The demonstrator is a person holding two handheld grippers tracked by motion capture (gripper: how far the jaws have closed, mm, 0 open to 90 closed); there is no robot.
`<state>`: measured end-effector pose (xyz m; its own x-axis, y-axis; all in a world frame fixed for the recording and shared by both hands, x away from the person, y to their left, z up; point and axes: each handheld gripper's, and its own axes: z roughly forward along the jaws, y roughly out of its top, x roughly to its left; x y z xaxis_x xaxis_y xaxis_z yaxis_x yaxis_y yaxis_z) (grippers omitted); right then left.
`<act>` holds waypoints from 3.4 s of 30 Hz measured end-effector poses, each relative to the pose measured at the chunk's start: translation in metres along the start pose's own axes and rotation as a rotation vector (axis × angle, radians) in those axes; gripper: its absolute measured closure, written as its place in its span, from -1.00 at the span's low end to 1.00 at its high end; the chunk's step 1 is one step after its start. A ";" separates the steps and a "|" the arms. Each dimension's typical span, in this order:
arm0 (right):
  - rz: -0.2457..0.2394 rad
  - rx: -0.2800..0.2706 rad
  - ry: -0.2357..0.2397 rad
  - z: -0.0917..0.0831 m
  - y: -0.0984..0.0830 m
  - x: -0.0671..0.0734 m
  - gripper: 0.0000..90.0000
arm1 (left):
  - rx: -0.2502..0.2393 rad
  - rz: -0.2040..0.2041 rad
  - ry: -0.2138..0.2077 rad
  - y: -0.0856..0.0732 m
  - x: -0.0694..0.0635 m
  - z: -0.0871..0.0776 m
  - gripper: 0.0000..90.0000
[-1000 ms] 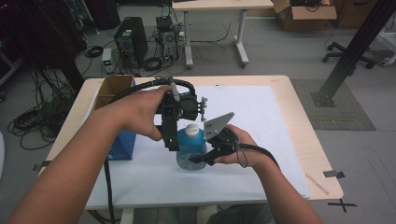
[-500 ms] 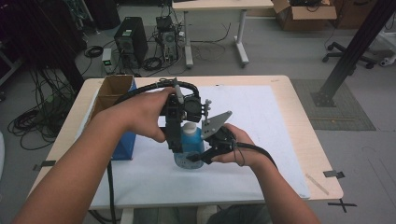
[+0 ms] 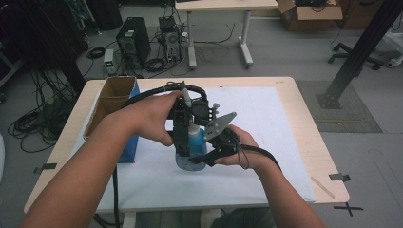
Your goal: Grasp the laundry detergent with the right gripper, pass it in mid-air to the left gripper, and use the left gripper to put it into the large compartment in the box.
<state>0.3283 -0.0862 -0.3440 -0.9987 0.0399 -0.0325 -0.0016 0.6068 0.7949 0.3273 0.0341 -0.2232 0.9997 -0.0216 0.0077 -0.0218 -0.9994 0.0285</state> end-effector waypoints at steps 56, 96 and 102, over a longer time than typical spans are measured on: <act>0.009 -0.009 -0.006 0.002 0.001 0.000 0.03 | 0.023 0.009 0.041 0.004 -0.001 0.012 -0.61; 0.012 -0.011 -0.003 0.001 0.001 0.000 0.03 | 0.037 0.011 0.049 0.007 -0.001 0.016 -0.15; 0.013 -0.018 -0.001 0.001 0.002 0.001 0.02 | 0.040 0.020 0.052 0.007 -0.003 0.014 -0.14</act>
<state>0.3271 -0.0845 -0.3433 -0.9986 0.0486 -0.0222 0.0109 0.5917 0.8061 0.3243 0.0268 -0.2371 0.9974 -0.0414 0.0598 -0.0407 -0.9991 -0.0123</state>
